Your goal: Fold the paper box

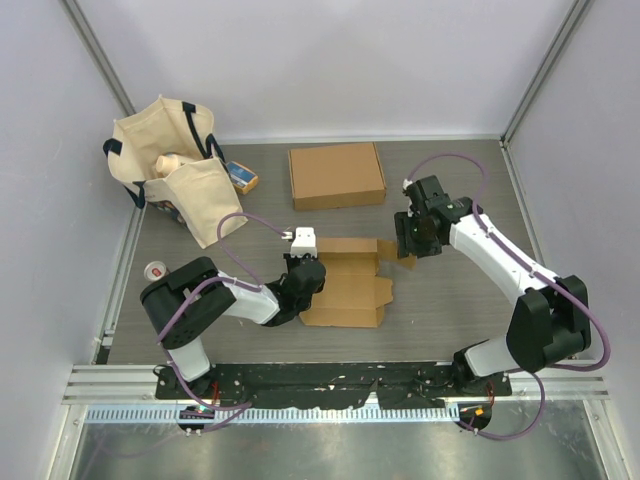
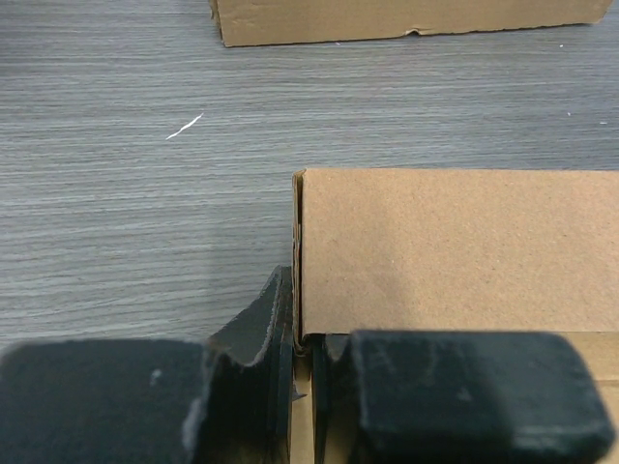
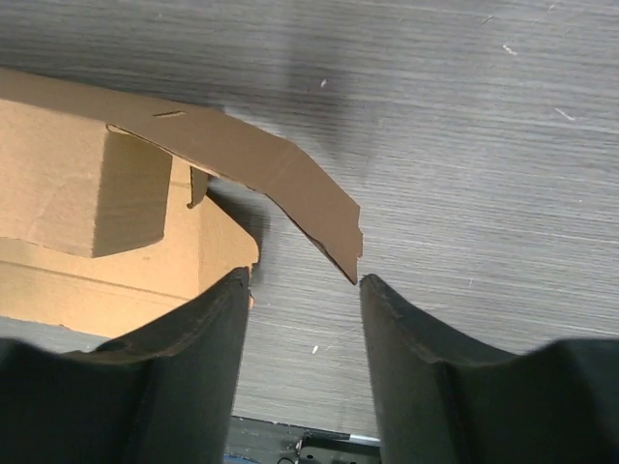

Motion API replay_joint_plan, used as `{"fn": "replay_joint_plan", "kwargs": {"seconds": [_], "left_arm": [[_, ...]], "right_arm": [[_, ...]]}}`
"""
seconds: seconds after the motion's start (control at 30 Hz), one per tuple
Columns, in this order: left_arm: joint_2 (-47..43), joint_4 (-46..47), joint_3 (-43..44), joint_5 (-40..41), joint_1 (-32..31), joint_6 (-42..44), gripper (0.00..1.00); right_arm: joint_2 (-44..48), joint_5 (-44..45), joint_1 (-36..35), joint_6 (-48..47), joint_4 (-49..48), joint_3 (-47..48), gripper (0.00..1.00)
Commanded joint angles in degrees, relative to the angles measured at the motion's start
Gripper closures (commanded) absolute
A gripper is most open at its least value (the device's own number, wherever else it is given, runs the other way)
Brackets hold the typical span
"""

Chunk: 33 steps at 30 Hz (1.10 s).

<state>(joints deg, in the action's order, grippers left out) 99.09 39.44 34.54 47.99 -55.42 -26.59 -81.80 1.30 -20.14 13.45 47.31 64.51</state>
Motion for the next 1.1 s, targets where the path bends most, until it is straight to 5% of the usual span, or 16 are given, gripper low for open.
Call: {"fn": "replay_joint_plan", "kwargs": {"seconds": [0.0, 0.17, 0.27, 0.6, 0.87, 0.97, 1.07], "left_arm": [[-1.62, 2.92, 0.17, 1.76, 0.13, 0.22, 1.0], [-0.74, 3.01, 0.44, 1.14, 0.13, 0.22, 1.0], [-0.74, 3.36, 0.17, 1.41, 0.14, 0.66, 1.0], [-0.65, 3.8, 0.43, 1.41, 0.05, 0.93, 1.0], [-1.09, 3.89, 0.26, 1.41, -0.48, 0.93, 1.0], [-1.18, 3.98, 0.08, 1.41, -0.39, 0.66, 1.0], [-0.92, 3.98, 0.26, 1.32, -0.66, 0.49, 1.0]], "right_arm": [[1.47, -1.56, -0.07, -3.34, -3.53, -1.49, 0.51], [0.68, -1.83, -0.51, -1.68, -4.95, -0.54, 0.86], [0.5, -5.59, -0.87, 4.37, -3.11, 1.84, 0.97], [3.4, -17.2, -2.0, 24.33, -6.78, -1.92, 0.98], [6.21, -15.1, -6.57, 40.31, -17.33, -9.84, 0.98], [8.49, -13.0, -8.5, 45.06, -24.09, -14.83, 0.98], [10.69, -12.9, -10.7, 51.23, -41.02, -23.97, 0.98]]}}
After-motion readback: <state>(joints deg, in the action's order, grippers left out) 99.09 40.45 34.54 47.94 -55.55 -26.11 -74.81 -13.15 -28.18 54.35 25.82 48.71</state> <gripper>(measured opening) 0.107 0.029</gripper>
